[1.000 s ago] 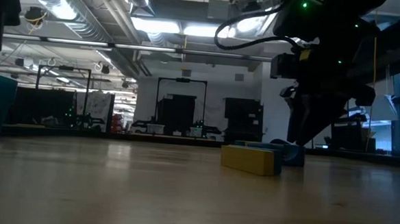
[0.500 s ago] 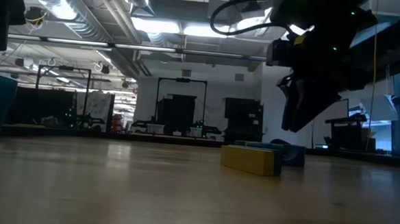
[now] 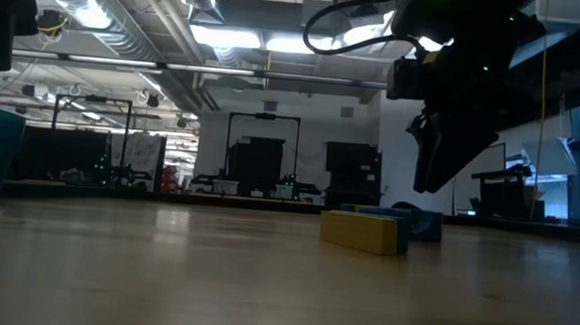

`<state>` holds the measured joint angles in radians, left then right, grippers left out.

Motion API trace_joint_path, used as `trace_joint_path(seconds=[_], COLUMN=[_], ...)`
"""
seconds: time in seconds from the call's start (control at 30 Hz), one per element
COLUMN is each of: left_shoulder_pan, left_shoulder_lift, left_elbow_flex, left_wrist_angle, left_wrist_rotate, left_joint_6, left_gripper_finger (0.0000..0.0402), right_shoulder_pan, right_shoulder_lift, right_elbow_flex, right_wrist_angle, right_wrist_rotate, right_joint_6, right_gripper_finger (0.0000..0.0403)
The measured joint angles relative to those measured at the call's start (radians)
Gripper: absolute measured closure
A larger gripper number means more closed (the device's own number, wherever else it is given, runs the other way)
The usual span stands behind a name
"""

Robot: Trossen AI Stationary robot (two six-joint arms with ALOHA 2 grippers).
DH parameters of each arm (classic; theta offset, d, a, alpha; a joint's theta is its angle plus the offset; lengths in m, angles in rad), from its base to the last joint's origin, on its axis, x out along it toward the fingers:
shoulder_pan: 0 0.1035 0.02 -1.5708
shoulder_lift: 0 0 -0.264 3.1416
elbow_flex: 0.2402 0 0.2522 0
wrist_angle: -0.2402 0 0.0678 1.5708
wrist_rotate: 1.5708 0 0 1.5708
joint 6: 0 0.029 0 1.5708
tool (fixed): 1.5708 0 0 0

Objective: Sort blocks by size
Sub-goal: Put the blue arch block into the blue bin

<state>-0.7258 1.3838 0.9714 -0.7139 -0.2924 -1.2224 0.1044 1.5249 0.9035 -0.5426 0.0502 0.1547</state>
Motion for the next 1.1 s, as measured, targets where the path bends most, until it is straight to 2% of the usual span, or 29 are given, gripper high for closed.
trace_joint_path(seconds=[0.23,0.47,0.6,0.9,1.1], left_shoulder_pan=[0.0,0.0,0.0,0.0,0.0], left_shoulder_lift=[0.0,0.0,0.0,0.0,0.0], left_elbow_flex=[0.0,0.0,0.0,0.0,0.0], left_wrist_angle=[0.0,0.0,0.0,0.0,-0.001], left_wrist_rotate=[0.0,0.0,0.0,0.0,0.0], left_joint_6=[0.0,0.0,0.0,0.0,0.0], left_gripper_finger=[0.0205,0.0205,0.0205,0.0205,0.0205], right_shoulder_pan=[0.0,0.0,0.0,0.0,0.0], right_shoulder_lift=[0.0,0.0,0.0,0.002,0.002], right_elbow_flex=[0.0,0.0,-0.003,-0.071,-0.1], right_wrist_angle=[0.003,0.0,0.005,0.035,0.124], right_wrist_rotate=[0.016,0.018,0.018,0.046,0.047], right_joint_6=[0.044,0.059,0.011,-0.088,-0.111], right_gripper_finger=[0.0234,0.0176,0.0155,0.0158,0.0158])
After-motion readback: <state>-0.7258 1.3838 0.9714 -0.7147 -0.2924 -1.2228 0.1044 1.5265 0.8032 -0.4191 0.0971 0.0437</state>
